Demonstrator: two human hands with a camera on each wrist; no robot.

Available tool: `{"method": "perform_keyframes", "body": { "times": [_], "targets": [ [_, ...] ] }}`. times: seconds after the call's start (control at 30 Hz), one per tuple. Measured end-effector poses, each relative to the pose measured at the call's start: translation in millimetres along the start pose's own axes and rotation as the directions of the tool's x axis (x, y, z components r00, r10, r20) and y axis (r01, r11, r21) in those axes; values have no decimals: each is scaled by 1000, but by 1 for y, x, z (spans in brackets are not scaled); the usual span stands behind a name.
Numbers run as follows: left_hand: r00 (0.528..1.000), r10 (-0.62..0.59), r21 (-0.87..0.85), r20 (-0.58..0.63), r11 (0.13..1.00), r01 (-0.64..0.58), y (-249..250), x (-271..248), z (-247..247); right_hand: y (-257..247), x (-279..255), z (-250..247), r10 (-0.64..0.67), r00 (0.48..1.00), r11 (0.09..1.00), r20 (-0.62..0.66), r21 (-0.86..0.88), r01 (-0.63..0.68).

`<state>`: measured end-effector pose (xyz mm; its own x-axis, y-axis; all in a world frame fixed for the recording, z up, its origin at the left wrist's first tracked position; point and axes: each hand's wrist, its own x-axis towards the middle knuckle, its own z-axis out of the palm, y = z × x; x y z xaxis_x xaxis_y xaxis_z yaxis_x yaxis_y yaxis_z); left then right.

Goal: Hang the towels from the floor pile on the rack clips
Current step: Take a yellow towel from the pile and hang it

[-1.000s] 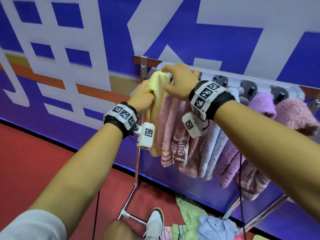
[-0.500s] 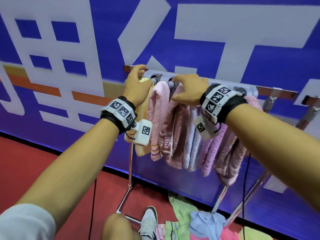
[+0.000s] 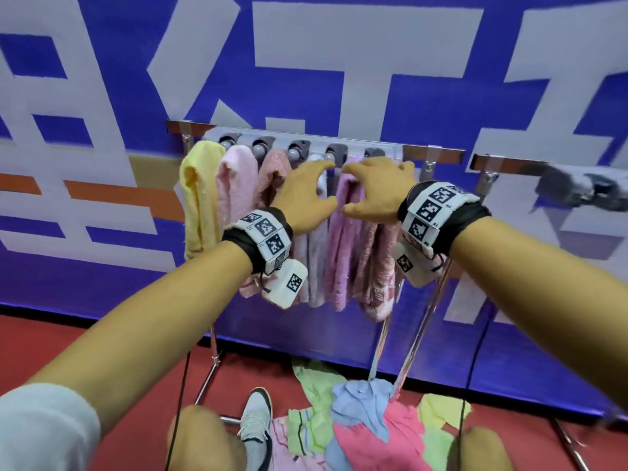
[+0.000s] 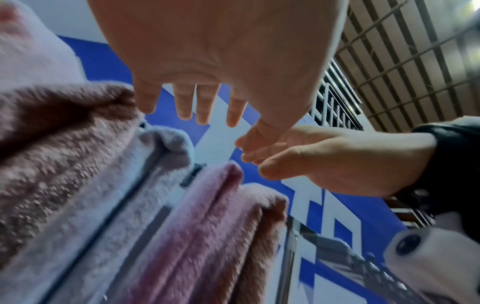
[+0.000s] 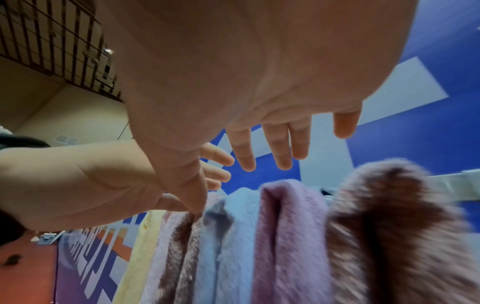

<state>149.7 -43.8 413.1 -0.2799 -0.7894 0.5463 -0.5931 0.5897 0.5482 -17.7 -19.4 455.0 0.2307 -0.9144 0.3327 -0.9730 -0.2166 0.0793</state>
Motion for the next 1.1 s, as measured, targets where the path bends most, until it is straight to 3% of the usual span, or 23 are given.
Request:
{"method": "perform_keyframes", "body": {
  "times": [0.13,0.27,0.43,0.63,0.83,1.1],
  "targets": [
    [994,78,72,74,994,-84,19,-11,44,34,-35,12,20,1000,1000,21,16,-21],
    [992,20,69,125,997,-29,37,-20,82,64,-67,25,34,999,998,-9,46,-34],
    [988,21,124,153,991,-40,64,-34,121,100,-99,39,65,996,998,58,23,-66],
    [975,-33,188,219,982,-9,87,-42,148,128,-125,44,103,989,995,108,5,-104],
    [961,-53,273,270,962,-24,98,-40,168,144,-137,47,128,980,985,155,92,-143],
    [897,-78,220,436,975,-22,86,-49,208,164,-149,77,168,953,968,254,138,-208]
  ]
}}
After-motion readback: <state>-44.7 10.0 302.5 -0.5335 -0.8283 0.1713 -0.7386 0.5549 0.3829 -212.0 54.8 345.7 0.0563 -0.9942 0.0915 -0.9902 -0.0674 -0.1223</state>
